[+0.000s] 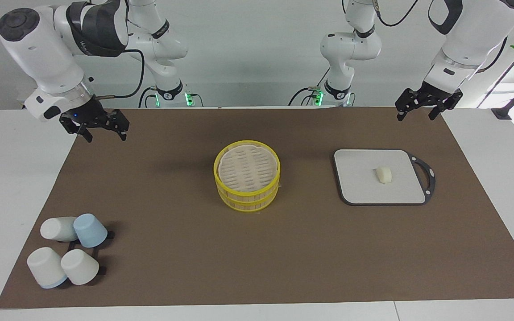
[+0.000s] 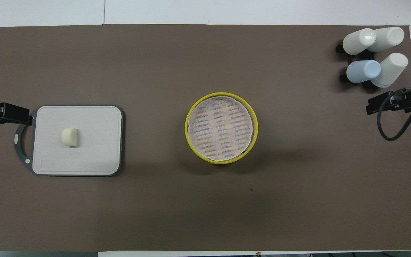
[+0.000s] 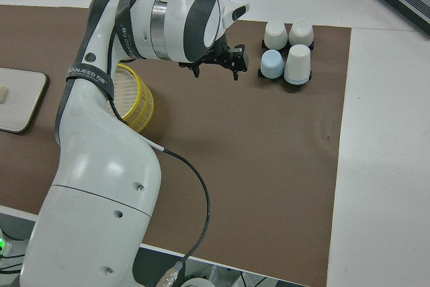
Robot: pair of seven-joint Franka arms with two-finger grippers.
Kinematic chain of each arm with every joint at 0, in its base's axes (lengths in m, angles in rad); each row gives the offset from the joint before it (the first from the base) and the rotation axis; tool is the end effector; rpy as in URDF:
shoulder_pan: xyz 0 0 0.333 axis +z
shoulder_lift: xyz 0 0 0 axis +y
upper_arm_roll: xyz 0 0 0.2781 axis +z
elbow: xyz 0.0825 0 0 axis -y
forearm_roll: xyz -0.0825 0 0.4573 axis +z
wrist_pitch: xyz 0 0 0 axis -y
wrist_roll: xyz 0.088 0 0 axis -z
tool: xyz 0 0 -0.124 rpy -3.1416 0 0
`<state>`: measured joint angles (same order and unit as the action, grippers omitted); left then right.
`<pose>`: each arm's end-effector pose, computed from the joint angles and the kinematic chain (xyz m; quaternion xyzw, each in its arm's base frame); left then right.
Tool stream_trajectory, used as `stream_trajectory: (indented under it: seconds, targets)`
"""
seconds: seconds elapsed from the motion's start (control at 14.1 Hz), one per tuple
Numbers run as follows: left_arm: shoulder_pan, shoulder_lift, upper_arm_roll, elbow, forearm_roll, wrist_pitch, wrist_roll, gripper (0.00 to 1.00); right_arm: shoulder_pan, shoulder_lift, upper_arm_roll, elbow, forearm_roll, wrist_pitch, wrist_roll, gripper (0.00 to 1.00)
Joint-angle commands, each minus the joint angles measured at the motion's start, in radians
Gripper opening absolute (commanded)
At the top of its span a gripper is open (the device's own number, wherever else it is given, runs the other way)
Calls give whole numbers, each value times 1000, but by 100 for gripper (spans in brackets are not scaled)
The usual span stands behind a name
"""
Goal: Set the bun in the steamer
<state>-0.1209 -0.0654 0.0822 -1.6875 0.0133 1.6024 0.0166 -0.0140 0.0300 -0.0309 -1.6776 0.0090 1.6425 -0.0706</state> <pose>0.6103 -0.0210 0.5490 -0.9995 0.0280 0.0099 0.0041 0.6342 -0.0273 0.4984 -0.9994 -0.0124 0.0323 0.0059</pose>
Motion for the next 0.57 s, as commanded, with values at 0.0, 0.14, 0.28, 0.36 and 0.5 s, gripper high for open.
stream_trajectory:
  seconds: [0.0, 0.14, 0.28, 0.36, 0.5]
  targets:
    - [4, -57, 5, -150, 19, 115, 9, 100, 40, -15, 16, -42, 9, 57, 59, 100]
    - [7, -80, 8, -240, 19, 191, 11, 100, 124, 17, 14, -34, 12, 98, 171, 99]
    - [12, -82, 13, -300, 20, 247, 13, 100, 213, 66, 14, -1, 14, 137, 311, 99]
    - [27, -77, 11, -331, 19, 283, 13, 100, 254, 100, 16, 25, 15, 148, 374, 99]
    - [32, -60, 13, -397, 20, 362, 11, 100, 362, 180, 14, 100, 14, 155, 524, 99]
